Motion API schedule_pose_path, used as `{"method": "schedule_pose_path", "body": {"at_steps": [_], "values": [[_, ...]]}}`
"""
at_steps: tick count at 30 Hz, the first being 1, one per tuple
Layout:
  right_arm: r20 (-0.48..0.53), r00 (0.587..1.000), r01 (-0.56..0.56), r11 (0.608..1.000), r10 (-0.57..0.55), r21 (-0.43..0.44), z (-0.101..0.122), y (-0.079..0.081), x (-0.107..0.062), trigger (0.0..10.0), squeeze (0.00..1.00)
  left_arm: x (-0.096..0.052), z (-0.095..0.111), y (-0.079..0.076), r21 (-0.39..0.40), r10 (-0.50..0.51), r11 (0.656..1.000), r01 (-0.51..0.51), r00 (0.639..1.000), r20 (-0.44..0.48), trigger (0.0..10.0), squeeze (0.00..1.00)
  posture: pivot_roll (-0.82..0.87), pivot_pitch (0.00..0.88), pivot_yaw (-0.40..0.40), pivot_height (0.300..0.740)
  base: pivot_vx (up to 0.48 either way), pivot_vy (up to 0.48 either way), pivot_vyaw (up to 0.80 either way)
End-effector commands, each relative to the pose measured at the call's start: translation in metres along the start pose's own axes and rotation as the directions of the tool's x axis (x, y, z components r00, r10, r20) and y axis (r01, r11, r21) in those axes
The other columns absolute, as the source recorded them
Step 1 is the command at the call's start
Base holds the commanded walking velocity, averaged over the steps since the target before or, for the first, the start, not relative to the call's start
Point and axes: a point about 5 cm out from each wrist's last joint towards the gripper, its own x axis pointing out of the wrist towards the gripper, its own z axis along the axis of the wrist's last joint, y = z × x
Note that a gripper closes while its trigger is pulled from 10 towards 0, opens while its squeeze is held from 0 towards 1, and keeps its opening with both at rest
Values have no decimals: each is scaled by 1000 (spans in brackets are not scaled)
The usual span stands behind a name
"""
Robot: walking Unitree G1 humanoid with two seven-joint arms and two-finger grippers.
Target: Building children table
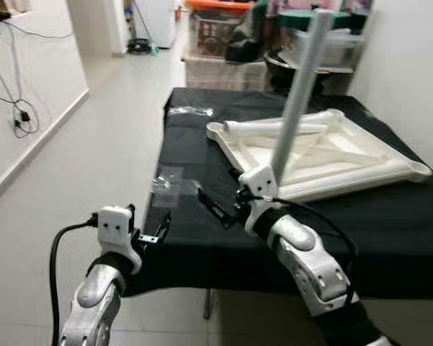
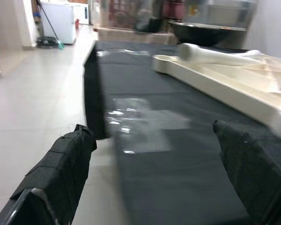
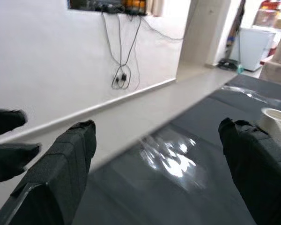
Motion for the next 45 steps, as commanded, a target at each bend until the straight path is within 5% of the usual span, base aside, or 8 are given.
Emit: {"method": "schedule_pose_path", "body": {"at_steps": [1, 15, 39, 45], "values": [[-50, 996, 68, 998, -68, 4, -11, -8, -4, 10000, 0, 1, -2, 1, 3, 2, 1000, -2, 1000, -15, 10000, 0, 88, 0, -82, 740, 0, 480, 0], [-48, 976, 213, 977, -213, -13, -10, -25, 1, 10000, 0, 7, 6, 6, 3, 39, 999, -39, 999, 33, 10000, 0, 87, 0, -79, 740, 17, 69, 0], [-59, 974, 213, 974, -218, -72, -9, -29, 9, 10000, 0, 11, 5, -3, 7, 1, 1000, -1, 1000, 28, 10000, 0, 91, 0, -78, 740, 248, 0, 0], [-71, 979, 186, 980, -191, -71, 0, -22, 23, 10000, 0, 11, 5, -5, -13, -1, 1000, 2, 999, 34, 10000, 0, 94, 0, -81, 740, 0, 0, 0]]}}
